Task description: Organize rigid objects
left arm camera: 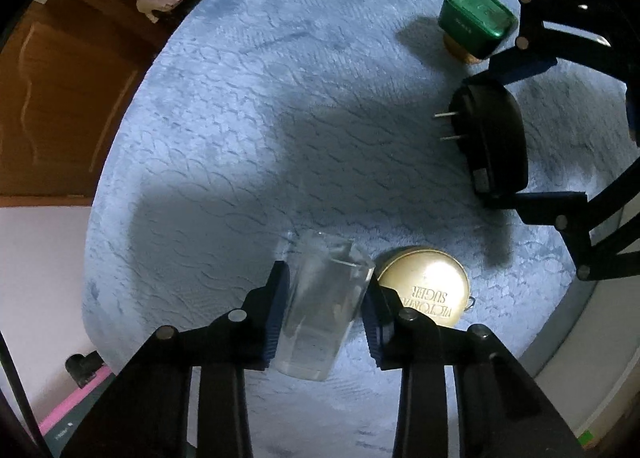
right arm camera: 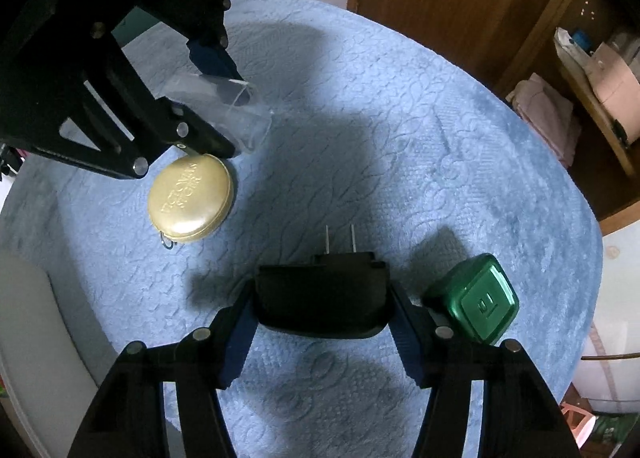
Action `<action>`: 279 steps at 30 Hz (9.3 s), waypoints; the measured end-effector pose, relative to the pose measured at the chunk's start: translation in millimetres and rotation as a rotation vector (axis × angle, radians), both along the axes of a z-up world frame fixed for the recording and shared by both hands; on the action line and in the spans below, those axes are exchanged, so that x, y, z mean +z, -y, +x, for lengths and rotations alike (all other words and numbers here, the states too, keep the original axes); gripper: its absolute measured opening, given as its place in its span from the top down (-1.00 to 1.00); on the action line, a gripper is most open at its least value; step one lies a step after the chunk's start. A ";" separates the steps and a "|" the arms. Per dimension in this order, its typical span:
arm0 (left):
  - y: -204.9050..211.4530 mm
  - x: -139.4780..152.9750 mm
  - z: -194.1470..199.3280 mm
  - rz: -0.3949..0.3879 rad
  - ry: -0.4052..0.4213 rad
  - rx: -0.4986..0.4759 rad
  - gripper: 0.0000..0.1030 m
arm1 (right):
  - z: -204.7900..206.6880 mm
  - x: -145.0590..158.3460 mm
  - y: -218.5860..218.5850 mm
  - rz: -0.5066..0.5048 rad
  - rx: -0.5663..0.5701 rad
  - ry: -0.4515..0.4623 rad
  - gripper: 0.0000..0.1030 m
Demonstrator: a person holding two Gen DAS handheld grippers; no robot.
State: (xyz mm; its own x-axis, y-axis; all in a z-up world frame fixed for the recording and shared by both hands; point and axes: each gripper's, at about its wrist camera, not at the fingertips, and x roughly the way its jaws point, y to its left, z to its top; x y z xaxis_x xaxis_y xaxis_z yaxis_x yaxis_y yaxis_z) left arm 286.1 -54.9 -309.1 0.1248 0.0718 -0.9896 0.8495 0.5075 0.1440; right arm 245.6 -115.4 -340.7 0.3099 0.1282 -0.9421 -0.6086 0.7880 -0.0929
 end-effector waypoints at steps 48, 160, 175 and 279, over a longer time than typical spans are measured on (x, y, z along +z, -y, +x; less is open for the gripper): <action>-49.0 118.1 -264.3 -0.363 0.159 0.684 0.29 | -277.9 136.7 20.1 0.055 -0.205 0.219 -0.20; -31.4 -0.5 -6.8 -0.202 -0.051 0.979 -0.50 | 84.1 18.5 92.5 0.197 -0.884 -0.357 -0.34; -34.4 -26.5 -21.1 -0.182 -0.082 1.020 -0.39 | 68.7 -2.9 92.8 0.175 -0.892 -0.404 0.20; -90.6 265.3 -375.4 -0.463 0.494 0.893 -0.54 | -361.6 309.8 2.5 0.324 -0.618 0.347 -0.44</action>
